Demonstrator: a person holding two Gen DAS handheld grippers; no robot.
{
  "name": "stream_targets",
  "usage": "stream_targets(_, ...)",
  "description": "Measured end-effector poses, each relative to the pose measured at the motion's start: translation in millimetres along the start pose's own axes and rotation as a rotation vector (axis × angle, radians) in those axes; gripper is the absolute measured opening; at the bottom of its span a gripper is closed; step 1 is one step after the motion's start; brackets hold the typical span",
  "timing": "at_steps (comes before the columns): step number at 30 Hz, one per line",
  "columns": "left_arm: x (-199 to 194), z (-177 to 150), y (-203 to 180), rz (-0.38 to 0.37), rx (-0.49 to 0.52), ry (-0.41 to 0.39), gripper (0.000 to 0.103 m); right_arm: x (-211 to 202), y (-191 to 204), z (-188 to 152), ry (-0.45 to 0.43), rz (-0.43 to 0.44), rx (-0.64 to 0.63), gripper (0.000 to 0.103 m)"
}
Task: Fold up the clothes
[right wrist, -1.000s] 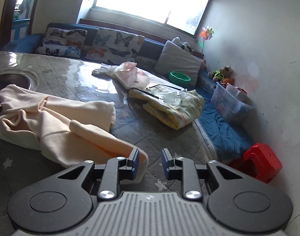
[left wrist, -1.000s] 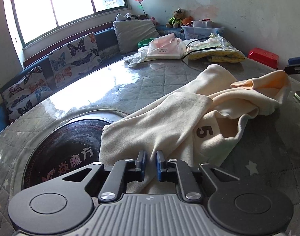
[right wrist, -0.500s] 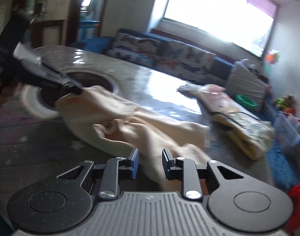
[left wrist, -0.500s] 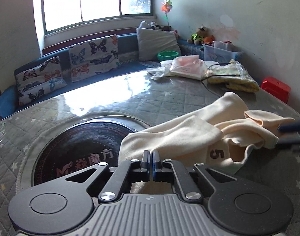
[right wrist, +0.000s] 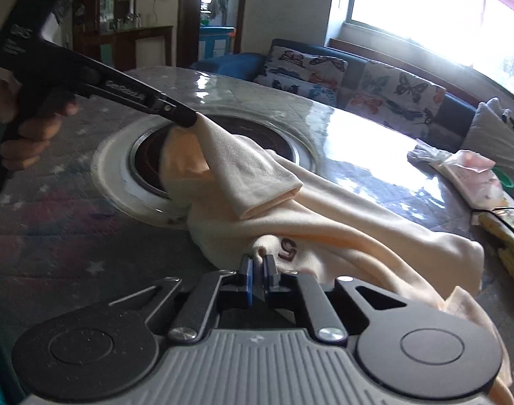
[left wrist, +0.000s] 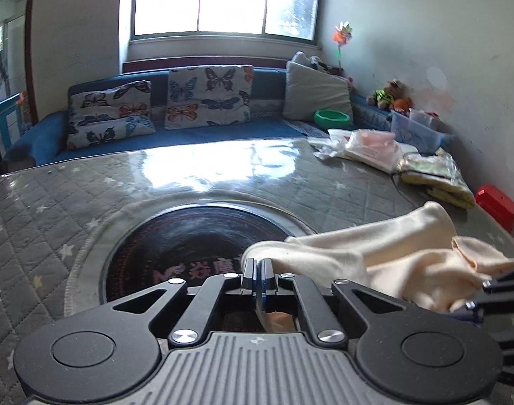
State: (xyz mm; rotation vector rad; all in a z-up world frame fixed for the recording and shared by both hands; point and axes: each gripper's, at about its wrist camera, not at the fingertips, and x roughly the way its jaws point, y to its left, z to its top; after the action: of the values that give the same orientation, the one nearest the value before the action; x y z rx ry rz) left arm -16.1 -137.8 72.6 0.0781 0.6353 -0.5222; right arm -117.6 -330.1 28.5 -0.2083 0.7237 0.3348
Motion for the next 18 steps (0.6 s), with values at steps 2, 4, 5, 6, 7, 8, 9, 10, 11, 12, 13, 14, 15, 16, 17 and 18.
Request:
stream_targets(2,-7,2,11,0.009,-0.028,-0.014,0.002,-9,5,1,-0.006,0.036,-0.001,0.004)
stream_targets(4,-17,2,21,0.017,-0.054,-0.031,0.002,-24,17,1,-0.011,0.116,0.002,0.004)
stream_targets(5,-22,2,27,0.020,-0.068,-0.041,0.002,-30,22,1,-0.014,0.147,-0.005,0.004)
stream_targets(6,-28,2,31,0.025,-0.079,-0.049,0.002,-36,27,1,-0.017,0.177,-0.011,0.004)
stream_targets(7,-34,1,36,0.035,-0.087,-0.057,0.002,-40,33,1,-0.018,0.210,-0.017,0.005)
stream_targets(8,-39,0,40,0.044,-0.096,-0.065,0.002,-43,39,1,-0.018,0.244,-0.023,0.005)
stream_targets(9,-46,-2,45,0.055,-0.107,-0.071,0.002,-46,45,0,-0.018,0.278,-0.030,0.005)
stream_targets(10,-52,-5,51,0.066,-0.119,-0.077,0.002,-48,52,0,-0.020,0.308,-0.042,0.004)
stream_targets(11,-58,-9,57,0.081,-0.131,-0.080,0.002,-48,57,0,-0.022,0.333,-0.051,0.004)
stream_targets(12,-64,-13,63,0.097,-0.142,-0.083,0.002,-48,62,0,-0.024,0.357,-0.057,0.005)
stream_targets(13,-70,-17,70,0.112,-0.152,-0.084,0.002,-49,67,0,-0.026,0.380,-0.063,0.005)
stream_targets(14,-76,-22,77,0.135,-0.165,-0.082,0.002,-48,72,0,-0.019,0.413,-0.063,0.005)
stream_targets(15,-82,-26,84,0.158,-0.178,-0.077,0.002,-46,76,1,-0.009,0.451,-0.061,0.006)
stream_targets(16,-87,-31,92,0.172,-0.190,-0.073,0.002,-45,79,1,-0.004,0.471,-0.059,0.008)
stream_targets(17,-92,-36,99,0.187,-0.201,-0.065,0.002,-44,80,1,-0.004,0.476,-0.060,0.011)
stream_targets(18,-95,-41,106,0.202,-0.210,-0.050,0.002,-46,81,1,-0.004,0.481,-0.065,0.011)
